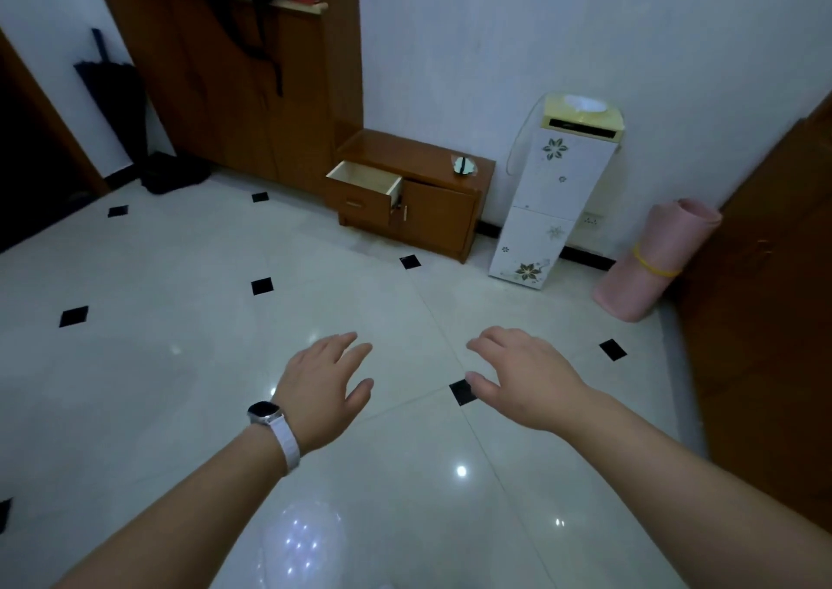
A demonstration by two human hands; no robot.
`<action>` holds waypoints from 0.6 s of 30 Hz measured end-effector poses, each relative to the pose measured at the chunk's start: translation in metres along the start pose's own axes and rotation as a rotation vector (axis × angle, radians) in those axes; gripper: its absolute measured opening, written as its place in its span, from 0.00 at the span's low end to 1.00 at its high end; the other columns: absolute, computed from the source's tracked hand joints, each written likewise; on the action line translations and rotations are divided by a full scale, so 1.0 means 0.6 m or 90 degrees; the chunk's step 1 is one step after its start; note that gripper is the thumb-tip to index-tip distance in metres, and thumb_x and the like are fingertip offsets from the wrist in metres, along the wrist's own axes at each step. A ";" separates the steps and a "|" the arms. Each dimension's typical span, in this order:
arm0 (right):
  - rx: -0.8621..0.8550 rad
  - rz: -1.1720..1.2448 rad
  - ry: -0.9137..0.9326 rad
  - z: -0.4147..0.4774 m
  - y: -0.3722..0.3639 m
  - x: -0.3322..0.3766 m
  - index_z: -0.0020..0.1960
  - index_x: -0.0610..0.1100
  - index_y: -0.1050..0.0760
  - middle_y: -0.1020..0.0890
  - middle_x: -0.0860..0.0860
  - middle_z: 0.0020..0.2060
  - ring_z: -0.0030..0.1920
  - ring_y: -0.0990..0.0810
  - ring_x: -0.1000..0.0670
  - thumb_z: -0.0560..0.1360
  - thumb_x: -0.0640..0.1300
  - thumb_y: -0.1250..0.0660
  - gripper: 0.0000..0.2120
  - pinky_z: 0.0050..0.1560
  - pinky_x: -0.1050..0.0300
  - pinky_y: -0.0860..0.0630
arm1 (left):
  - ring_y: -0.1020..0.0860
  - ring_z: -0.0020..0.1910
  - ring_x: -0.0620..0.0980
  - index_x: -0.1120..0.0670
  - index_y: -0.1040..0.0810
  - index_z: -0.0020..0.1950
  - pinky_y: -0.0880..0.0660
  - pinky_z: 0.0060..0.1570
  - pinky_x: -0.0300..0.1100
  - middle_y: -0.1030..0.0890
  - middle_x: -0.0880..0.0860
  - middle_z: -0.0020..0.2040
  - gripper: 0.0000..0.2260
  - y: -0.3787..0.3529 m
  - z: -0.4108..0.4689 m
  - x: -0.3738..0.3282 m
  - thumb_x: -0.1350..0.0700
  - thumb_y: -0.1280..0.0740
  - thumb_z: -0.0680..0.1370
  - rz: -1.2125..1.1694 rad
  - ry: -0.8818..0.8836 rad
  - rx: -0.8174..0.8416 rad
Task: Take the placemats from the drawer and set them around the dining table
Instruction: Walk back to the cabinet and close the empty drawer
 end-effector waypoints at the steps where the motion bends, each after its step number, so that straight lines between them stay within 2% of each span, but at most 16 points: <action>1: -0.004 -0.002 0.011 0.022 0.003 0.005 0.71 0.50 0.32 0.27 0.53 0.66 0.63 0.28 0.49 0.79 0.60 0.44 0.24 0.61 0.52 0.31 | 0.27 0.66 0.59 0.53 0.25 0.68 0.29 0.61 0.54 0.25 0.56 0.68 0.21 0.002 0.008 0.013 0.47 0.32 0.77 -0.003 0.013 -0.003; 9: 0.013 0.007 0.082 0.197 -0.025 0.011 0.72 0.51 0.32 0.27 0.53 0.67 0.64 0.29 0.49 0.79 0.60 0.46 0.25 0.62 0.51 0.31 | 0.28 0.67 0.57 0.51 0.26 0.69 0.30 0.63 0.53 0.26 0.55 0.69 0.21 0.003 0.081 0.099 0.46 0.35 0.77 -0.003 0.102 -0.014; 18: 0.006 0.056 0.111 0.472 -0.020 -0.071 0.73 0.51 0.34 0.29 0.53 0.69 0.67 0.31 0.49 0.80 0.60 0.48 0.25 0.64 0.52 0.33 | 0.28 0.68 0.56 0.51 0.27 0.70 0.30 0.64 0.54 0.26 0.54 0.70 0.22 0.012 0.309 0.195 0.46 0.34 0.77 0.048 0.156 -0.005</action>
Point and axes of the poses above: each hand's wrist, its own z-axis towards the middle knuckle, its own y-axis out of the back of the hand, x = y × z, the point moved 4 cm from there along z, towards the middle knuckle
